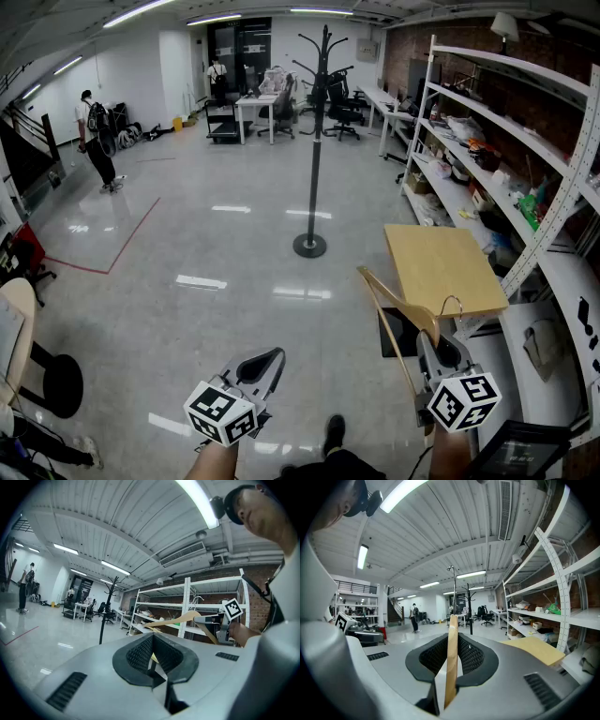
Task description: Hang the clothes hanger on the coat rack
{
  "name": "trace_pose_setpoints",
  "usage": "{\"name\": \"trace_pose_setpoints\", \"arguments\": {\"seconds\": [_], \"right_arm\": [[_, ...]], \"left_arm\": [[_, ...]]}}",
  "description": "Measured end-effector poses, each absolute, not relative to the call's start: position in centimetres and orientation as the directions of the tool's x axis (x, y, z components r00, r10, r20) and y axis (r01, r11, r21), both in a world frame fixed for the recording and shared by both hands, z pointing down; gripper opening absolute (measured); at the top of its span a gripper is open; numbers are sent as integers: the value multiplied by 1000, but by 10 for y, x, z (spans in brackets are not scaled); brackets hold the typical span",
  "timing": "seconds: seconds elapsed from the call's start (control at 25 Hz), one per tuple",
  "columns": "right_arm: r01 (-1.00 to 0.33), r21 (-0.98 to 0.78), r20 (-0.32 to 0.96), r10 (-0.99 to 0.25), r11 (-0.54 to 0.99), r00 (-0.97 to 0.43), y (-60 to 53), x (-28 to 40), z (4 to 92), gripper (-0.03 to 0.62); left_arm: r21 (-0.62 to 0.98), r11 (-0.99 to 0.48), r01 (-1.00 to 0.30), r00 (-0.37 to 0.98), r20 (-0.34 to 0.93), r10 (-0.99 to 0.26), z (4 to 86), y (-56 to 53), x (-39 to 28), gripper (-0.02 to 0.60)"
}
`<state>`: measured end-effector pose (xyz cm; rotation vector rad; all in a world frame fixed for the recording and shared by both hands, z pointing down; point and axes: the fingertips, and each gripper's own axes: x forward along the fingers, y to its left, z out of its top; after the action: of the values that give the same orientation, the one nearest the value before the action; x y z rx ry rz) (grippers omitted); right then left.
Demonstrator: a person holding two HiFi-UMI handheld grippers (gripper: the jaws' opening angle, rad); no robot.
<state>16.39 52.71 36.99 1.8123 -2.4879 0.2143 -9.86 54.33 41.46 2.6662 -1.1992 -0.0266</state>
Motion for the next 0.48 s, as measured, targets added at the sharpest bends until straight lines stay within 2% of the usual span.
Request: {"name": "trace_pose_setpoints", "arguments": {"seconds": [0.48], "right_arm": [[-926,-86,96,-922,368,-375,387,225,361,57]], "left_arm": [[200,-609,-768,630,62,-774,395,412,-32,0]]}}
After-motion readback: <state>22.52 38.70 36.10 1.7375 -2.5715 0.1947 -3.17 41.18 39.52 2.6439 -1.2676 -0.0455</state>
